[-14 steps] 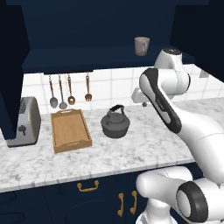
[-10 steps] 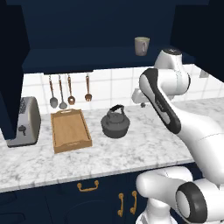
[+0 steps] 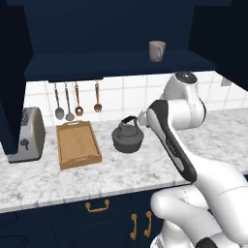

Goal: Pick the kettle from the counter and place it on the tray. Then pick the mug from the cabinet and place it on the tray. Then close the cabinet doors.

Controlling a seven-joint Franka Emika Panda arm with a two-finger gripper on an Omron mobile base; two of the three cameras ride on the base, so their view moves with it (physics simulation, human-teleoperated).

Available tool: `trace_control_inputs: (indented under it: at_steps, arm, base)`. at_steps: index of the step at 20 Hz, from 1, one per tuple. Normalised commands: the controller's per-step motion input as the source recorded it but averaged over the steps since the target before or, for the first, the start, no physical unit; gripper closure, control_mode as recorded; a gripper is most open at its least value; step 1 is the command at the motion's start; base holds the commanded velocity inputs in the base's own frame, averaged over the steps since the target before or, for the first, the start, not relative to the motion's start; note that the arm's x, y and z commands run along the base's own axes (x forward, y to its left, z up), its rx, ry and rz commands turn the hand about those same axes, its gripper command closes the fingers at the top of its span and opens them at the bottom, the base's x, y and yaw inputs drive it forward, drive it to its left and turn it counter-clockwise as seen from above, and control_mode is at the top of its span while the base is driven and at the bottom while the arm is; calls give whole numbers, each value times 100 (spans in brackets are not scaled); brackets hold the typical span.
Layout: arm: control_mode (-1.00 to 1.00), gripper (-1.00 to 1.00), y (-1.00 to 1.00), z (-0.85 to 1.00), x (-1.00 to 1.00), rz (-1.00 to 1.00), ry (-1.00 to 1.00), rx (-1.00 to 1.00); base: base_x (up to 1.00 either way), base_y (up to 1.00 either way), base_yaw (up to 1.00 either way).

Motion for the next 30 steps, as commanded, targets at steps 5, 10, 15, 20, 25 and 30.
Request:
trace_control_inputs:
  at_steps: [5,10,15,20,25,30]
  arm:
    - [-100,-100,62,-29,36,-21,-8,-12]
    - [-100,-100,36,-6,58,-20,0,0]
    - [-100,-100,10,-3,71,-22,2,0]
    - [-100,-100,5,-4,82,-13,21,0]
    - [-100,-100,7,-6,56,-2,6,0]
    - [-100,-100,7,-16,28,0,-2,1]
  base:
    - [0,0,0]
    - [0,0,0]
    - [0,0,0]
    - [0,0,0]
    - [0,0,0]
    - [0,0,0]
